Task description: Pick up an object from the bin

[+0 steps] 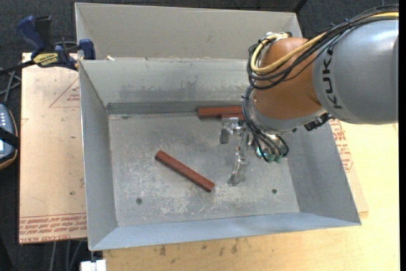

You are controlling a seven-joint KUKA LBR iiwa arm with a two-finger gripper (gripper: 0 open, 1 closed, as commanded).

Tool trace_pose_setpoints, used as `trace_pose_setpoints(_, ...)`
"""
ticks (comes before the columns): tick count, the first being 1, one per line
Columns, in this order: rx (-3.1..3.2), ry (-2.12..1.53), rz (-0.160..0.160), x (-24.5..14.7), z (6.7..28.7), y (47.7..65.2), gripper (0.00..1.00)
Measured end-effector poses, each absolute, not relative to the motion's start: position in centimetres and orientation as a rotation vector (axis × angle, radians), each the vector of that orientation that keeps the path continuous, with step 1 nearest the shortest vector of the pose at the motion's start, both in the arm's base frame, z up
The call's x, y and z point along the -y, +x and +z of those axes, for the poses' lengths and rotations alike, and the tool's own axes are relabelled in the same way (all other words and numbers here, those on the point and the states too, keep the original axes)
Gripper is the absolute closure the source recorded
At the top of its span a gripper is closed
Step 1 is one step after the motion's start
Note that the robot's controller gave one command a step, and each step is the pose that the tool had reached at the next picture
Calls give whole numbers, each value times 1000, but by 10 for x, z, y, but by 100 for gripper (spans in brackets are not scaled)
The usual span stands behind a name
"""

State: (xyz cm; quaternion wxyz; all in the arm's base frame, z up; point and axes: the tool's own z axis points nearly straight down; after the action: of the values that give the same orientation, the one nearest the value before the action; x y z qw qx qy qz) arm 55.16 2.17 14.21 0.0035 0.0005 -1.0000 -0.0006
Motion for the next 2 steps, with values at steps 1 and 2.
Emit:
trace_pose_setpoints(1,3142,1,-2,-22,146,554,0)
trace_pose_setpoints(2,3147,-44,-3,-89,80,555,0)
